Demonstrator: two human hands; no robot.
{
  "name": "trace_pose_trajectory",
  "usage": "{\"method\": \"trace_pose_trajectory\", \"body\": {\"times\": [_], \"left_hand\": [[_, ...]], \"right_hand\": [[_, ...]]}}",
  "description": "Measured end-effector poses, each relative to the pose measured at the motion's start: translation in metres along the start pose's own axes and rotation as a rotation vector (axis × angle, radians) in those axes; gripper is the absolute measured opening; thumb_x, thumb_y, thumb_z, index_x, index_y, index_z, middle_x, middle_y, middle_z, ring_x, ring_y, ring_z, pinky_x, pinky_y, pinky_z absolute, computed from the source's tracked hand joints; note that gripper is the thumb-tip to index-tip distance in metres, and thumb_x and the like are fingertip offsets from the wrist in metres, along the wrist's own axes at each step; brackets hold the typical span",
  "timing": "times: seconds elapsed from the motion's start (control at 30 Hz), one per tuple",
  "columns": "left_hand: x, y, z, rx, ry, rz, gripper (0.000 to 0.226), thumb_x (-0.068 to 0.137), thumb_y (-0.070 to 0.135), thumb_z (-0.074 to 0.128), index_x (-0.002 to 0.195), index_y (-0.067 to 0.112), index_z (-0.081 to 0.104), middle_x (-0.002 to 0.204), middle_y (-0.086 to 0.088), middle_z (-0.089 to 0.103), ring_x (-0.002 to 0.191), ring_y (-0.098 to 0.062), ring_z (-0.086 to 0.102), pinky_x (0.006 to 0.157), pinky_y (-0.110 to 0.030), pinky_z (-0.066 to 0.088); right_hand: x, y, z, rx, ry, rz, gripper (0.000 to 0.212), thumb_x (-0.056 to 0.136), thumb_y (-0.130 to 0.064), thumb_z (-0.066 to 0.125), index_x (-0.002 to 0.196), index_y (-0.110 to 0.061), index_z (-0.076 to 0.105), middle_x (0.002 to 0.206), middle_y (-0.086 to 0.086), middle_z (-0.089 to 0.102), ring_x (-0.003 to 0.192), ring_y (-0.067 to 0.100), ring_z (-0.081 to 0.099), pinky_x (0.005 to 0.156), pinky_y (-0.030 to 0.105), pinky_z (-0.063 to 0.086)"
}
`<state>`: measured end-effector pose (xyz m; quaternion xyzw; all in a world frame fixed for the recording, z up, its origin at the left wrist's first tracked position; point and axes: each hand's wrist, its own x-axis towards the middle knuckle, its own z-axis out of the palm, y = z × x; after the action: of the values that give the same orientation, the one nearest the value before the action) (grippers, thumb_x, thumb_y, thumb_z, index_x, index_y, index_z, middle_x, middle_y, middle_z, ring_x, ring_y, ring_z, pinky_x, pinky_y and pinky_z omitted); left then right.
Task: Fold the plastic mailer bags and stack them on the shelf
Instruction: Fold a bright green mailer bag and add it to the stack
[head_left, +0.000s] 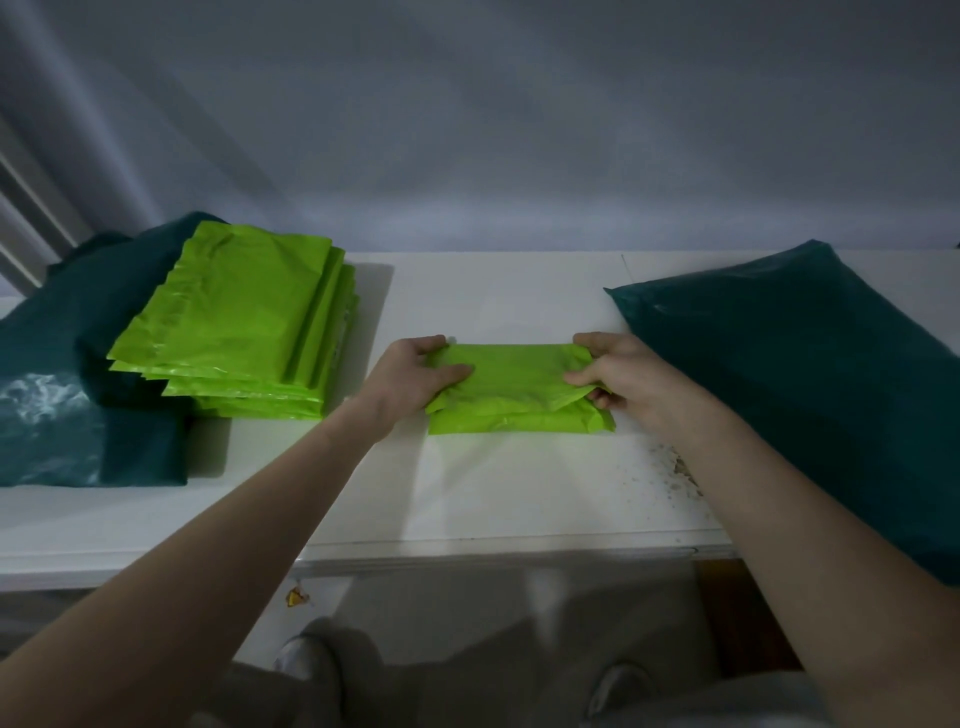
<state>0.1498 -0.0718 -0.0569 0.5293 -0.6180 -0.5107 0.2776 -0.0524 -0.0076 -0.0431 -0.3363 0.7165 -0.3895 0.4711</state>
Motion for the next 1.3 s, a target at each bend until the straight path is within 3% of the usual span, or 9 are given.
{"method": "trace_pose_trajectory", "body": {"times": [0.1,0.17,0.43,0.63,0.8,0.9,1.03,1.17,1.3], "left_hand": [[-0.001,-0.002,0.003,0.080,0.017,0.045,0.057,0.084,0.015,0.068,0.136,0.007,0.046,0.113,0.000,0.054,0.095,-0.005,0.049,0.059,0.001,0.039],[-0.001,-0.004,0.003,0.134,0.032,0.065,0.057,0.084,0.018,0.069,0.136,0.010,0.047,0.124,-0.004,0.056,0.098,-0.005,0.048,0.070,-0.003,0.035],[-0.002,-0.007,0.001,0.421,0.060,0.126,0.058,0.085,0.032,0.066,0.138,0.017,0.045,0.140,-0.004,0.047,0.129,-0.019,0.044,0.098,-0.018,0.030],[-0.004,-0.011,0.001,0.596,0.037,0.193,0.060,0.089,0.042,0.056,0.141,0.017,0.039,0.141,-0.004,0.041,0.127,-0.021,0.045,0.102,-0.025,0.033],[-0.009,-0.014,0.004,0.749,0.058,0.244,0.060,0.092,0.048,0.047,0.144,0.022,0.033,0.142,0.000,0.037,0.120,-0.026,0.051,0.098,-0.035,0.041],[-0.010,-0.014,0.004,0.872,0.062,0.285,0.056,0.093,0.051,0.040,0.142,0.025,0.033,0.140,0.000,0.036,0.121,-0.026,0.048,0.093,-0.039,0.044],[-0.010,-0.017,0.004,1.000,0.100,0.316,0.055,0.093,0.053,0.036,0.139,0.024,0.034,0.133,-0.006,0.036,0.124,-0.026,0.037,0.093,-0.041,0.042],[-0.010,-0.018,0.002,1.100,0.124,0.276,0.057,0.092,0.057,0.030,0.139,0.026,0.036,0.131,-0.007,0.034,0.122,-0.028,0.034,0.095,-0.042,0.038],[-0.007,-0.017,0.003,1.080,0.100,0.259,0.054,0.093,0.055,0.030,0.139,0.027,0.036,0.141,-0.003,0.029,0.128,-0.026,0.029,0.101,-0.039,0.030]], "right_hand": [[0.001,0.002,-0.001,-0.038,-0.006,-0.024,0.063,0.084,0.005,0.061,0.141,-0.014,0.040,0.105,-0.001,0.054,0.053,0.009,0.045,0.036,0.012,0.038],[0.001,0.004,-0.002,-0.049,-0.016,-0.037,0.064,0.085,0.004,0.061,0.142,-0.014,0.038,0.117,0.001,0.050,0.054,0.008,0.045,0.037,0.012,0.039],[0.003,0.011,-0.003,-0.091,-0.016,-0.093,0.066,0.084,0.001,0.064,0.142,-0.014,0.037,0.119,0.000,0.049,0.057,0.010,0.050,0.039,0.013,0.041],[0.004,0.014,-0.003,-0.062,0.027,-0.110,0.067,0.083,-0.001,0.066,0.142,-0.014,0.037,0.120,-0.003,0.049,0.063,0.010,0.054,0.041,0.015,0.044],[0.004,0.018,-0.008,-0.131,0.033,-0.173,0.075,0.083,-0.006,0.069,0.146,-0.017,0.031,0.147,-0.005,0.037,0.113,0.010,0.048,0.082,0.024,0.046],[0.002,0.018,-0.010,-0.222,0.011,-0.229,0.068,0.084,-0.008,0.068,0.143,-0.019,0.037,0.146,-0.003,0.038,0.110,0.005,0.043,0.083,0.021,0.044],[0.004,0.018,-0.008,-0.529,0.057,-0.298,0.058,0.086,-0.022,0.066,0.140,-0.020,0.044,0.144,-0.001,0.037,0.116,0.013,0.048,0.072,0.027,0.050],[0.009,0.019,-0.008,-0.694,0.070,-0.255,0.057,0.085,-0.036,0.063,0.137,-0.021,0.046,0.147,-0.003,0.030,0.128,0.017,0.043,0.078,0.022,0.044],[0.008,0.016,-0.005,-0.708,0.087,-0.225,0.052,0.084,-0.030,0.061,0.134,-0.018,0.050,0.136,0.001,0.033,0.125,0.018,0.042,0.092,0.022,0.035]]}}
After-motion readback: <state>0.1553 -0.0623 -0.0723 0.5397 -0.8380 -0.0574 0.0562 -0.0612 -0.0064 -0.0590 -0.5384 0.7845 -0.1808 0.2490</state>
